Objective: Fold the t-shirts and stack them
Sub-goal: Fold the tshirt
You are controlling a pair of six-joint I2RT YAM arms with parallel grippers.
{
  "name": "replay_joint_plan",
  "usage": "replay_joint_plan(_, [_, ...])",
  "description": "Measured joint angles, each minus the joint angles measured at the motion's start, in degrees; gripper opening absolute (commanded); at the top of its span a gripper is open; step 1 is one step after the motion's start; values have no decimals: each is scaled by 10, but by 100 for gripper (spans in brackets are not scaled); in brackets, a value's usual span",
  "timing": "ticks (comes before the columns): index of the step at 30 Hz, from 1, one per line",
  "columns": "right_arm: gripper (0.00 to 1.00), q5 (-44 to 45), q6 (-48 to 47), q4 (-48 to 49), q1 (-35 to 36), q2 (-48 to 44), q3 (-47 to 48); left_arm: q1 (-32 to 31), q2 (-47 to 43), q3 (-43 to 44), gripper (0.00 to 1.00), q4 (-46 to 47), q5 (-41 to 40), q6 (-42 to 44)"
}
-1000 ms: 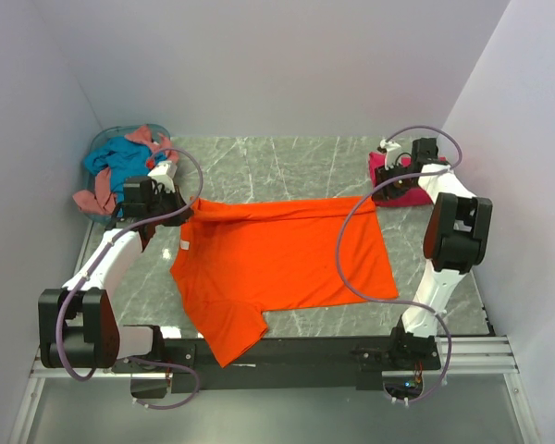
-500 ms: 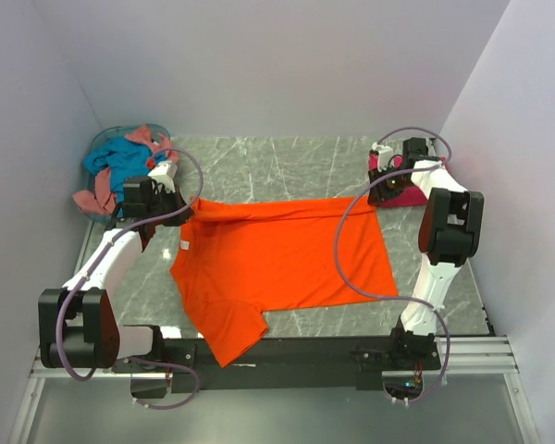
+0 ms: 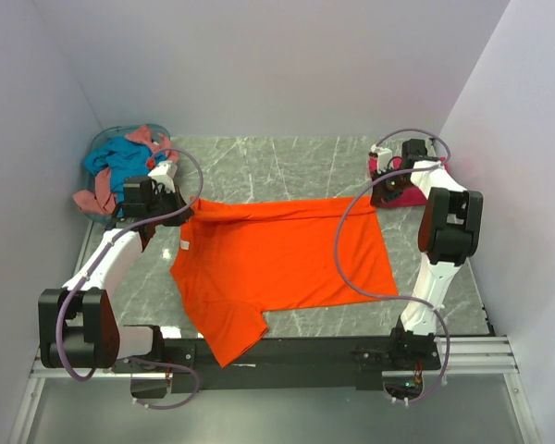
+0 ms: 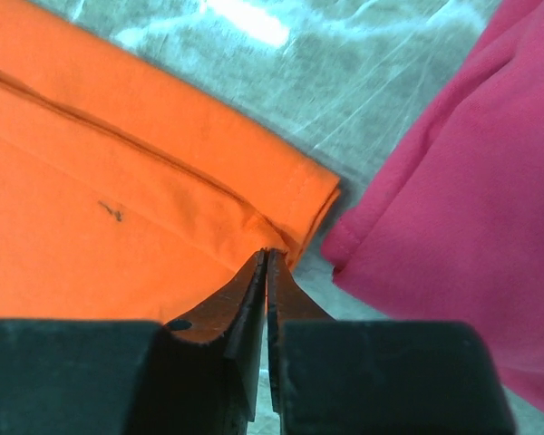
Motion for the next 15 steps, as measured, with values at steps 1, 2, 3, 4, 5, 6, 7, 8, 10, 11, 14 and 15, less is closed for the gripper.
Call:
replay_joint_plan(1, [8,-1,-2,3,0,-3,-6,0,0,0,0,0,0,0])
replay_joint_plan(2, [8,-3,-3,4,-1,-7,-14,0,0,0,0,0,0,0])
replay_joint_plan(3, [8,-5,-5,5,-2,-13,-23,0,0,0,0,0,0,0])
replay_joint_plan(4, [7,-7,-8,6,-3,-18,-31,0,0,0,0,0,0,0])
replay_joint_plan(5, [7,-9,-10,6,-3,-23,-36,0,0,0,0,0,0,0])
replay_joint_plan(6, [7,-11,-14,7,-4,-30,-43,0,0,0,0,0,0,0])
replay_joint_plan(7, [7,-13,-18,7,-6,-37,-50,0,0,0,0,-1,0,0])
replay_joint_plan(8, [7,-15,-20,7,-7,-42,-55,0,0,0,0,-1,0,1])
replay_joint_plan(10, [6,-19,-26,8,-12,-52,-65,0,0,0,0,-2,0,1])
replay_joint_plan(11, [6,-21,-29,12,-16,-56,-70,0,0,0,0,-3,0,2])
replay_joint_plan(14, [6,-24,-35,14,-24,-62,-81,0,0,0,0,-3,0,2])
replay_joint_plan(15, [6,-26,-37,14,-26,-62,-83,0,0,0,0,-3,0,2])
